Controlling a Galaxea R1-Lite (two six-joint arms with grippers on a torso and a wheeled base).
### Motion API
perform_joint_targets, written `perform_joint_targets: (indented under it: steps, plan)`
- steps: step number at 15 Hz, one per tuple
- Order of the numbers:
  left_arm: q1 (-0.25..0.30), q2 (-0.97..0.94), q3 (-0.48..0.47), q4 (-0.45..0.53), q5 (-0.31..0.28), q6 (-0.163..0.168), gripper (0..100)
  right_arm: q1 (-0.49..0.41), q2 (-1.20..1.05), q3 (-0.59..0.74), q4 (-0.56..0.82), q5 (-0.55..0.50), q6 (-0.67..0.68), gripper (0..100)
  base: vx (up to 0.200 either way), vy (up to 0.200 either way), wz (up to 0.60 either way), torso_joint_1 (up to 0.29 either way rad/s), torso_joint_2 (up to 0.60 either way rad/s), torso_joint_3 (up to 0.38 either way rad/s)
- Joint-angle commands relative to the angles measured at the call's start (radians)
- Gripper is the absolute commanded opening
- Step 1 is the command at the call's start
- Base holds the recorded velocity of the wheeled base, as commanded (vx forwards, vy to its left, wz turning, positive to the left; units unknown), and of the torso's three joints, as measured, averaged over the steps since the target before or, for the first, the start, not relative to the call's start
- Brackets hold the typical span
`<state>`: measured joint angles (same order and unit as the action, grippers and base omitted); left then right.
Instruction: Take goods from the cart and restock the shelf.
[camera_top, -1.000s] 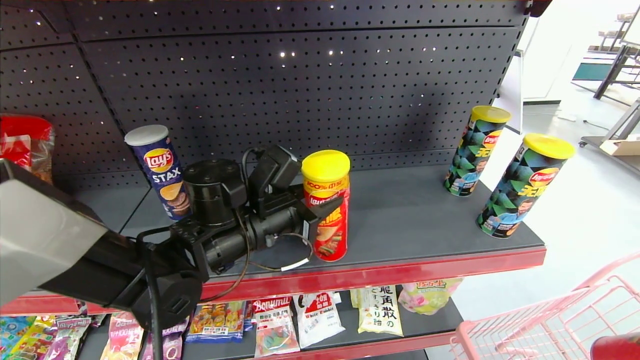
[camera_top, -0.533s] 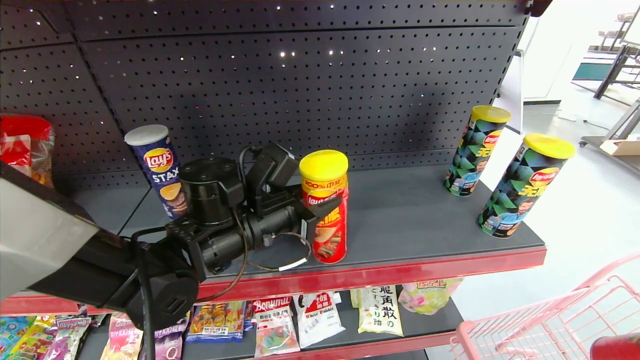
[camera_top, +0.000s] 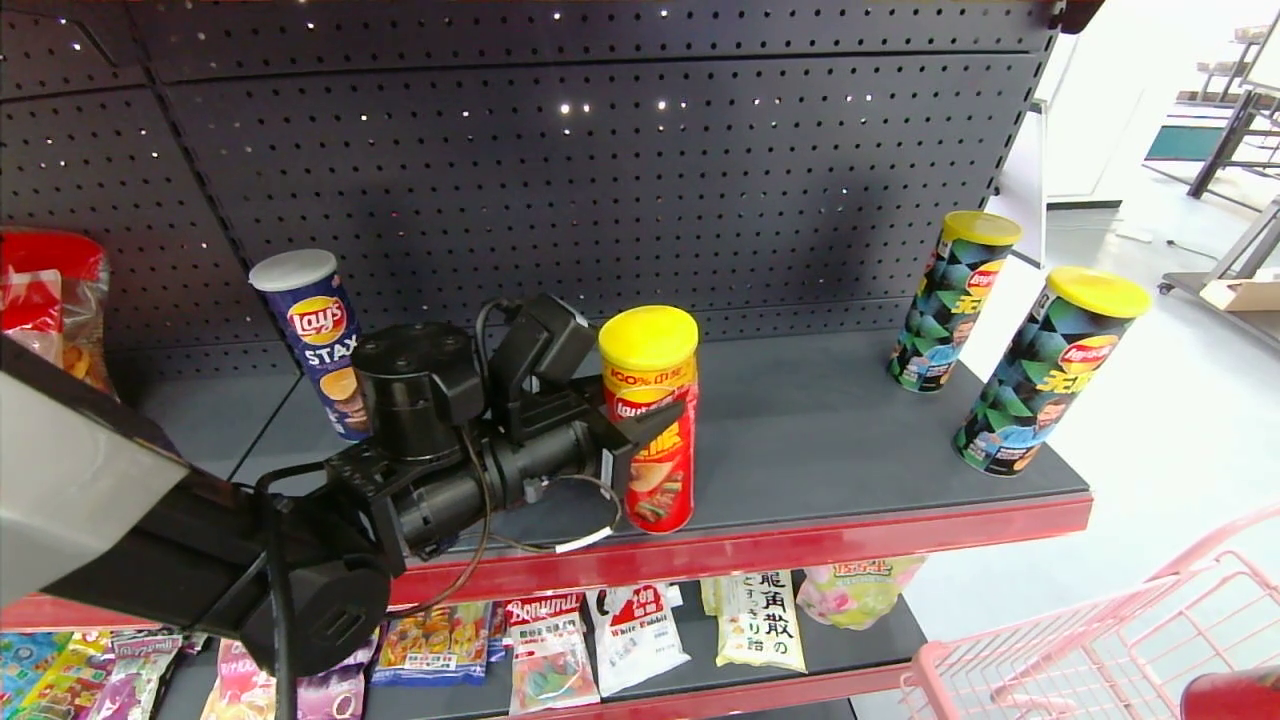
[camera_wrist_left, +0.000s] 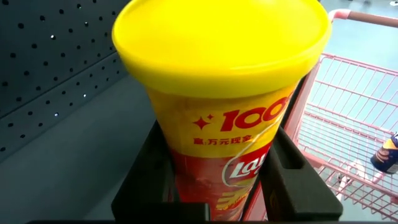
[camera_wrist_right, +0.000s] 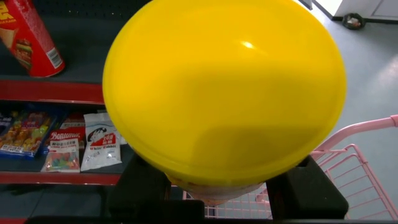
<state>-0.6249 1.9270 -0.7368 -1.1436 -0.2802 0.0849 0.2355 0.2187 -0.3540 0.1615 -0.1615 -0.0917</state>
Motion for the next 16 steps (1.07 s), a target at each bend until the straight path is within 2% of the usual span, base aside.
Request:
perform_joint_targets:
  steps: [1,7,8,16]
  plan:
    - [0.001,0.000,0.000,0.002,0.003,-0.001,0,-0.007,0.001,0.000,0.001,0.000,0.000,0,0.000,0.000,0.00,0.000,0.00,0.000]
    - [0.001,0.000,0.002,0.002,0.019,-0.001,0,-0.009,0.001,0.001,0.001,0.000,0.000,0,0.000,0.000,0.00,0.000,0.00,0.000]
    - [0.001,0.000,0.004,0.001,0.023,-0.001,100,-0.009,0.001,0.001,0.001,0.000,0.000,0,0.000,0.000,0.00,0.000,0.00,0.000]
    - [-0.004,-0.023,0.027,0.001,0.026,-0.002,100,-0.009,0.002,0.000,0.001,0.000,0.000,0,0.000,0.000,0.00,0.000,0.00,0.000]
